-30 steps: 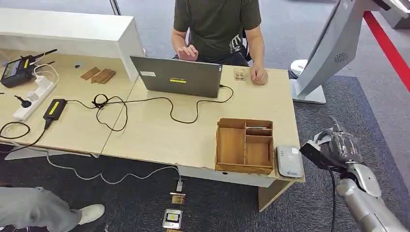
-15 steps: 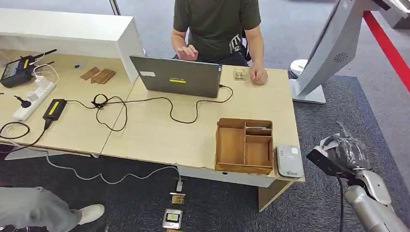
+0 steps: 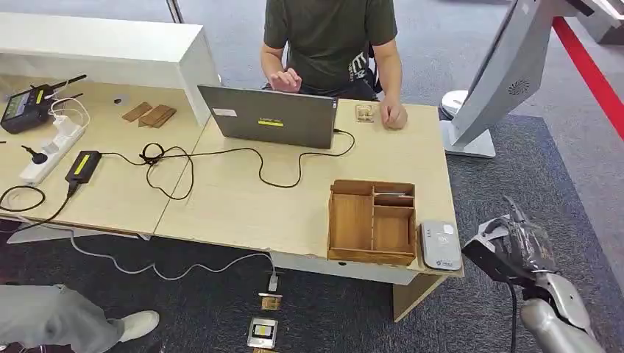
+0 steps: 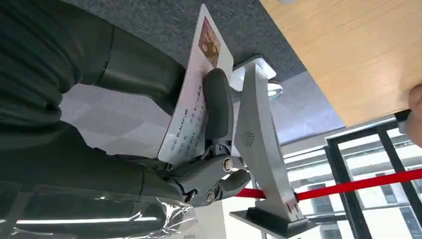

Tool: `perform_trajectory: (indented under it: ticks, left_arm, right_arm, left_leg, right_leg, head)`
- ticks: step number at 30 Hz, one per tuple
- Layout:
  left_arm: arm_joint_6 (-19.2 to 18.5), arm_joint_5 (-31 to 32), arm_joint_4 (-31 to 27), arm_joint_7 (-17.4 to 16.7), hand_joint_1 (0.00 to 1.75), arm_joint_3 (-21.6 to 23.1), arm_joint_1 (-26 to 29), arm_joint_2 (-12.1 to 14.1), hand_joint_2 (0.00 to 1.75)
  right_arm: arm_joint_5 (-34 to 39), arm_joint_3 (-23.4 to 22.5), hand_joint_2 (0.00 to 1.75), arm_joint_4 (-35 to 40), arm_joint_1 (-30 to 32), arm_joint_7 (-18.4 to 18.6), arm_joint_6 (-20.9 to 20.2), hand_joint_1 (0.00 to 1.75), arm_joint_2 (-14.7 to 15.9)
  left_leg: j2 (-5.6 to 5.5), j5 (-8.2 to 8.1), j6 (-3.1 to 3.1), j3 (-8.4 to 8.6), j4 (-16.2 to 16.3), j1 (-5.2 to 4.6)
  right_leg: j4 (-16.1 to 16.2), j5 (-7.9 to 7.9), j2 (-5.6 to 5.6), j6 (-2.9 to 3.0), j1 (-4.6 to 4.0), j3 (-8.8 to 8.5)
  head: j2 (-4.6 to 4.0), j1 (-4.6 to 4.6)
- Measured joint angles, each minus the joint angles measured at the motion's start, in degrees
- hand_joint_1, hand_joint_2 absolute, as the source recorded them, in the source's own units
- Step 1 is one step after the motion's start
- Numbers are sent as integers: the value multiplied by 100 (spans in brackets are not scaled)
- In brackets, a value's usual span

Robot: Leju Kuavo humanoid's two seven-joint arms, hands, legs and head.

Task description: Pass the card to the sensor for recognition and then transmit it.

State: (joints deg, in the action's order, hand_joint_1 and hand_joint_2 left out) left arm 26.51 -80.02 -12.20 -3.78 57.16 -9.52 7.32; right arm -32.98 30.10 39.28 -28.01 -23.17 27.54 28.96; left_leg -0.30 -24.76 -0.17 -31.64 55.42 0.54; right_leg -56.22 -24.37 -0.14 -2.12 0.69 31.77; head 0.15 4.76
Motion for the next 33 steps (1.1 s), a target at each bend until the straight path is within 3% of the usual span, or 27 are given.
perform_trajectory:
  ticks: [10, 19, 33]
  left_arm:
    - [140, -2, -44, -55, 0, 2, -32, -44, 0]
    - [-44, -149, -48, 330, 0, 2, -37, -50, 0]
    - [-87, -98, -48, 118, 0, 2, -40, -50, 0]
  right_arm:
    - [50, 92, 175, 135, 44, -105, -64, 175, 11]
    - [188, 225, 175, 669, 303, 59, -66, 175, 15]
    - [345, 520, 175, 1021, 528, 87, -120, 175, -39]
  left_leg:
    - [0, 0, 0, 0, 0, 0]
    - [0, -1, -1, -1, -1, 0]
    - [0, -1, -1, -1, -1, 0]
  right_leg:
    - [-1, 0, 0, 0, -1, 0]
    - [-1, -1, 0, 1, -1, 0]
    - [-1, -2, 0, 2, -1, 0]
  head:
    - [0, -2]
    - [0, -2]
    - [0, -2]
